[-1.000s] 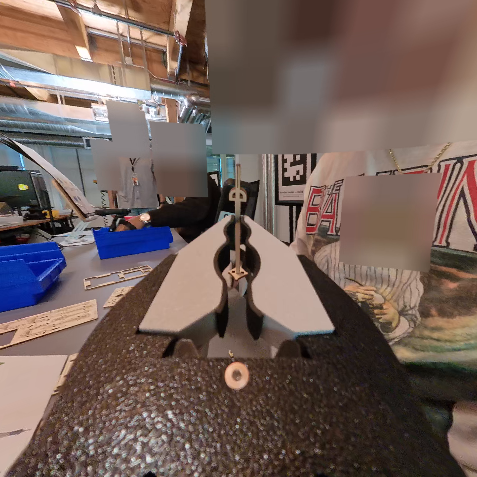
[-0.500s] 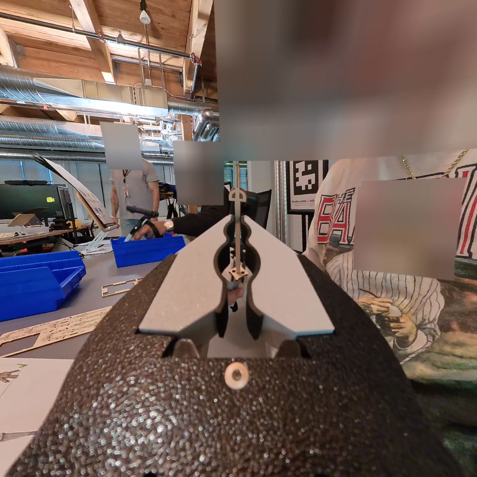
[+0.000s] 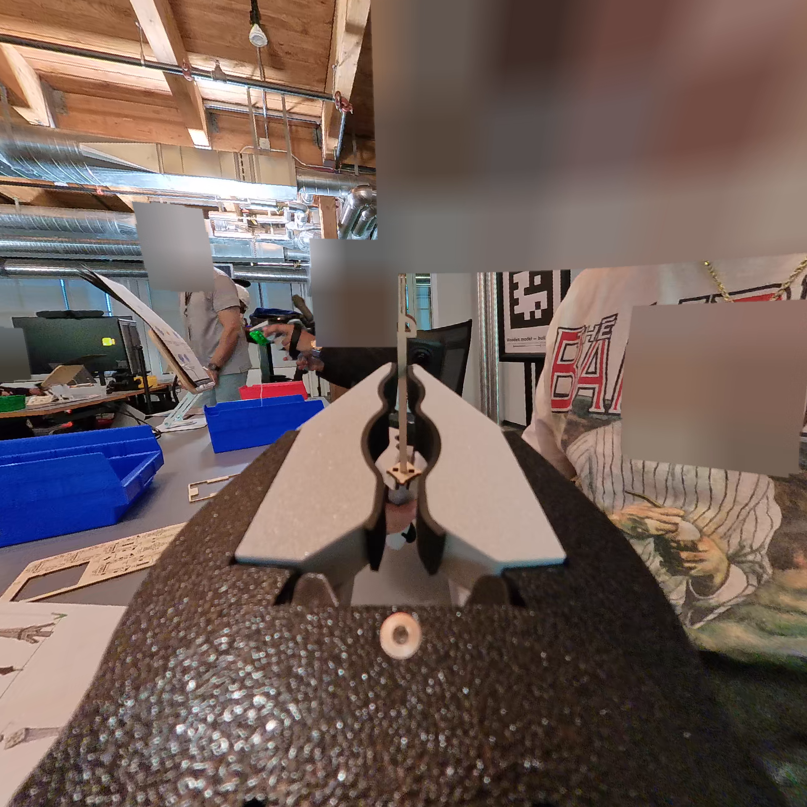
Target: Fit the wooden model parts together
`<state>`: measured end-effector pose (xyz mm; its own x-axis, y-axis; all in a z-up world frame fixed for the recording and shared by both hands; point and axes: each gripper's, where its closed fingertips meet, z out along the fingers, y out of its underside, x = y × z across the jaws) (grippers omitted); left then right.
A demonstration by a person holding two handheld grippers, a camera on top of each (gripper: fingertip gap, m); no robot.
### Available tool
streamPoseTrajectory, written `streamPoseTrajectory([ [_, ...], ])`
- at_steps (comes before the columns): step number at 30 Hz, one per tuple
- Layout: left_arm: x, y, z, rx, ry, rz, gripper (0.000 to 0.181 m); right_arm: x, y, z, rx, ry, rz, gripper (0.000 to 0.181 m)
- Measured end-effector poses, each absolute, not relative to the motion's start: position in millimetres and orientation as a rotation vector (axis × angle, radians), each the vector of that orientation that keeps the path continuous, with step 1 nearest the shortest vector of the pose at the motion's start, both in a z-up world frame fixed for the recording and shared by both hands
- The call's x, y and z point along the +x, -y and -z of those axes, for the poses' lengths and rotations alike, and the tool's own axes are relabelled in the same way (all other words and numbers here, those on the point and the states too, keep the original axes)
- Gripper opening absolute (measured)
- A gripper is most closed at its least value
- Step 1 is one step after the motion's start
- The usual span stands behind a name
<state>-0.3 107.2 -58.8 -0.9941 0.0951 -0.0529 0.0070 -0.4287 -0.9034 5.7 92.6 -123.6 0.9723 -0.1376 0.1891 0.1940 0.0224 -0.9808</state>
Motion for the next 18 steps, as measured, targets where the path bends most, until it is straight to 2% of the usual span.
streamPoseTrajectory([
  [18,4.6,-101.8,68.4,-0.112,1.72,-2.57,0.001,10.5,-88.3,133.0,-1.544,0.039,0.283,0.0],
])
